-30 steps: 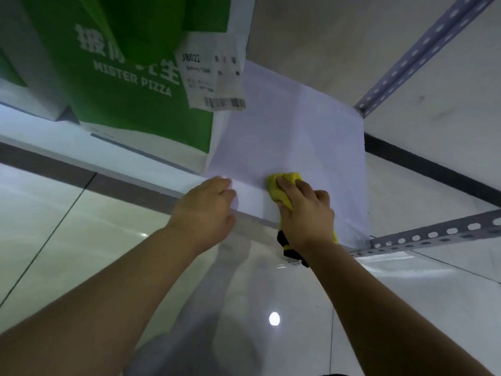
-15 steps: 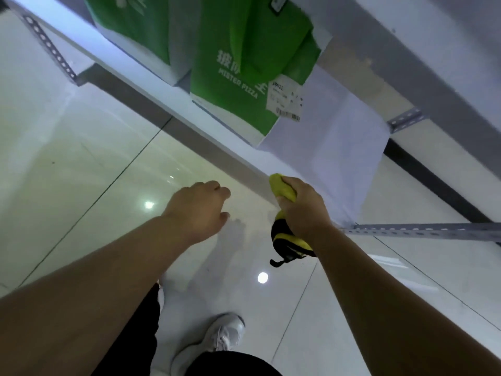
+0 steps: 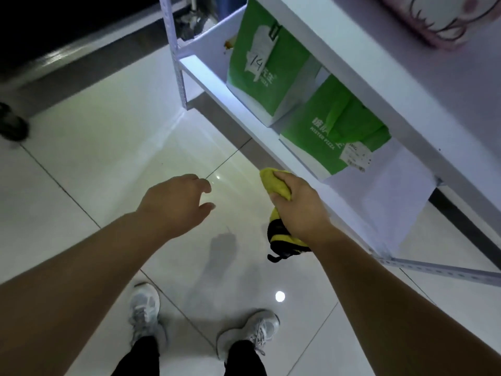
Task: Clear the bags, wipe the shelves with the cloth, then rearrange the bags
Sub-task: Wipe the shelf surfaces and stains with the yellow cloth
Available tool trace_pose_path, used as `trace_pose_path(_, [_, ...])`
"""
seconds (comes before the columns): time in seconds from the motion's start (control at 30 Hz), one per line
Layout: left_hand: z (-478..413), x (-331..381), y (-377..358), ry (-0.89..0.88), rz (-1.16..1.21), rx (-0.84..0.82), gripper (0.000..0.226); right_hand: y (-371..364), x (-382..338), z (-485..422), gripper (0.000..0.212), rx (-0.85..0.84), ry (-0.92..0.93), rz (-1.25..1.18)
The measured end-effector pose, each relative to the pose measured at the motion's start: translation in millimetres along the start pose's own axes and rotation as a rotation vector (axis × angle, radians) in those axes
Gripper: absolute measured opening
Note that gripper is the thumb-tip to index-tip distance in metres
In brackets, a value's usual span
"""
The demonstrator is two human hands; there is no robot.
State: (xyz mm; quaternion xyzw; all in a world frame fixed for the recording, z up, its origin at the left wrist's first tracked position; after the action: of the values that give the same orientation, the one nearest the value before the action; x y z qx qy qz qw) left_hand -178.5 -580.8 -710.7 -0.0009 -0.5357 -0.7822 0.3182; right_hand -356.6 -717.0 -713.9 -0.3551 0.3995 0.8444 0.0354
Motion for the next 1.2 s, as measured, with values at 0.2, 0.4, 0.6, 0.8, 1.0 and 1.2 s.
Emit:
trace_pose_path(0.2, [12, -85, 54, 0.05, 0.003, -0.004, 0.037, -32, -84, -25, 0.046, 0.111, 0.026, 0.053])
trace_pose_path(0.4, [7, -129, 105, 0.054, 0.001, 0.018, 0.036, -50, -146, -43, 0.046, 0.144, 0.007, 0.009])
trace_pose_path(0.6, [-26, -140, 121, 0.061, 0.035, -0.005, 0.038, -51, -163, -79, 0.045, 0.161, -0.013, -0.005])
trace_pose_path(0.8, [-90, -158, 125, 0.115, 0.072, 0.02, 0.039, -53, -167, -161, 0.041, 0.142, -0.047, 0.02])
trace_pose_path(1.0, [-161, -187, 110, 0.125, 0.113, 0.077, 0.037, -74, -171, -252, 0.038, 0.161, -0.012, 0.036])
trace_pose_path(1.2, [-259, -221, 90, 0.054, 0.096, 0.124, 0.039, -110, -155, -342, 0.037, 0.178, 0.032, 0.063])
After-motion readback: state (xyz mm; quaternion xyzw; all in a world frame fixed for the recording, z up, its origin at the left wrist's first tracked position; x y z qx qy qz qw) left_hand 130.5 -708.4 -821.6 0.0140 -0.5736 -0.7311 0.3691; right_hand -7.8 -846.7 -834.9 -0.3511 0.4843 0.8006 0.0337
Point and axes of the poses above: each hand's wrist, its own z-axis away from the middle knuckle, its own y-axis out of the back of the hand, x = y × z, the point moved 3 cm from there along -z, towards the middle knuckle, and after that the axes turned 3 degrees about -x, right-handed, at the moved point
